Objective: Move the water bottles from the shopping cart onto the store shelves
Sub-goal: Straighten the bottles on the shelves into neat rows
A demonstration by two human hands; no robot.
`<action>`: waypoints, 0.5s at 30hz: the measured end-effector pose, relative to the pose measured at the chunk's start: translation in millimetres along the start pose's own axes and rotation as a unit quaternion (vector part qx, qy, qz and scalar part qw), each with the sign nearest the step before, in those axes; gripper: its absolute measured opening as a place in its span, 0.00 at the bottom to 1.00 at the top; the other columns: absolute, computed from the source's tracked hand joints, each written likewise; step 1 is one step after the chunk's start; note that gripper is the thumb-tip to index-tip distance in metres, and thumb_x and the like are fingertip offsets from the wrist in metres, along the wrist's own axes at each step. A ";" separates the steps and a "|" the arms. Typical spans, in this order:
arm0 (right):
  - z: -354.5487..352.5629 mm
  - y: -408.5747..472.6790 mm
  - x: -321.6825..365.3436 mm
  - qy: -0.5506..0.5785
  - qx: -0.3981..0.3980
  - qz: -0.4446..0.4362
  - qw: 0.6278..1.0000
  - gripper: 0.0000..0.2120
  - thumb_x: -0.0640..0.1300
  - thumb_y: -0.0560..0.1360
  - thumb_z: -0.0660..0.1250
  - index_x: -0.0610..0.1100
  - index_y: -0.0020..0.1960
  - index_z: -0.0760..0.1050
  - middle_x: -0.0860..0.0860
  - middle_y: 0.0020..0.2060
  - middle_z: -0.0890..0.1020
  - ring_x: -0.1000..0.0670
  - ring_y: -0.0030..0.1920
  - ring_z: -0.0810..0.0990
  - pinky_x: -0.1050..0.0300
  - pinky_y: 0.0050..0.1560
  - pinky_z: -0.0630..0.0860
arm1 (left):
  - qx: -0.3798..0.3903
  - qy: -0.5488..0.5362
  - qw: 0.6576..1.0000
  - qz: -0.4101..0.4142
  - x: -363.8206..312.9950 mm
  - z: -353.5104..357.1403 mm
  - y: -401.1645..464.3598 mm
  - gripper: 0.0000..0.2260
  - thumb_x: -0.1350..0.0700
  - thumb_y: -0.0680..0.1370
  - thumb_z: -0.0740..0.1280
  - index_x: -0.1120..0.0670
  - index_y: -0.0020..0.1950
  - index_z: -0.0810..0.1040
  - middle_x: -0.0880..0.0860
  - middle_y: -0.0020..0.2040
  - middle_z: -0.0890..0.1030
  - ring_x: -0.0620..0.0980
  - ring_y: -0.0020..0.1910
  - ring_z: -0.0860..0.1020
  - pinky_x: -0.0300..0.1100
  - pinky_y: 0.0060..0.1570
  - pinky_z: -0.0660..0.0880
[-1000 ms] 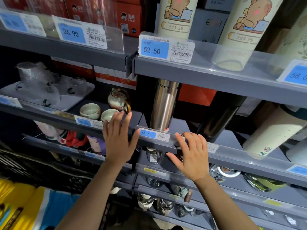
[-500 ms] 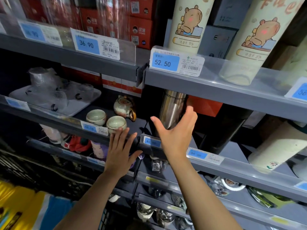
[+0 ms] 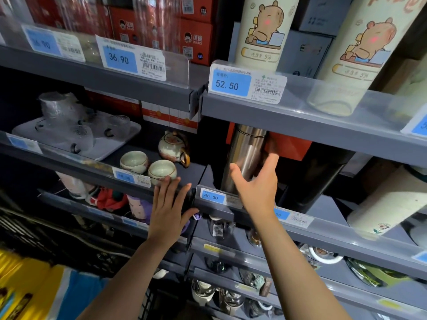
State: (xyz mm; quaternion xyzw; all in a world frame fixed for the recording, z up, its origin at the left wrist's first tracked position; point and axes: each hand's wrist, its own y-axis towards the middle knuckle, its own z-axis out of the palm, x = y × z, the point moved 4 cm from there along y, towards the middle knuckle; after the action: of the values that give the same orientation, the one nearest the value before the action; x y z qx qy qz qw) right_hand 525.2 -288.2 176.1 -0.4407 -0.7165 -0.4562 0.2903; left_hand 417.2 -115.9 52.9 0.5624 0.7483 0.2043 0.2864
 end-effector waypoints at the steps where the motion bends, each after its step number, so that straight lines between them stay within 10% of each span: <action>1: 2.2 -4.3 0.0 -0.011 -0.008 -0.005 1.000 0.30 0.52 0.70 0.75 0.41 0.62 0.63 0.52 0.48 0.70 0.54 0.46 0.70 0.61 0.47 0.68 | 0.002 0.000 1.000 -0.001 0.0 -0.2 0.4 0.27 0.37 0.82 0.48 0.54 0.71 0.66 0.59 0.71 0.66 0.63 0.73 0.61 0.55 0.74 0.50; 10: 9.4 -18.1 -7.4 -0.013 -0.021 0.023 0.999 0.46 0.48 0.70 0.76 0.43 0.77 0.51 0.46 0.70 0.67 0.48 0.69 0.67 0.57 0.66 0.67 | 0.000 0.008 1.000 0.006 -0.3 -0.6 0.9 0.27 0.37 0.83 0.47 0.55 0.71 0.66 0.60 0.71 0.66 0.63 0.73 0.59 0.56 0.74 0.51; 15: 5.5 -17.2 -12.1 -0.025 0.027 0.009 0.999 0.41 0.50 0.71 0.74 0.46 0.74 0.52 0.53 0.54 0.73 0.50 0.56 0.75 0.64 0.50 0.71 | 0.011 0.017 1.000 0.004 0.0 -0.3 -0.4 0.27 0.37 0.82 0.47 0.54 0.72 0.64 0.60 0.71 0.65 0.63 0.74 0.59 0.56 0.75 0.49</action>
State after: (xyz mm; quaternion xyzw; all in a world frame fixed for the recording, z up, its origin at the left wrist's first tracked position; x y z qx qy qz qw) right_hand 515.0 -290.9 157.1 -0.4503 -0.7317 -0.4231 0.2878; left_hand 416.7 -116.0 52.8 0.5652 0.7527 0.2067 0.2669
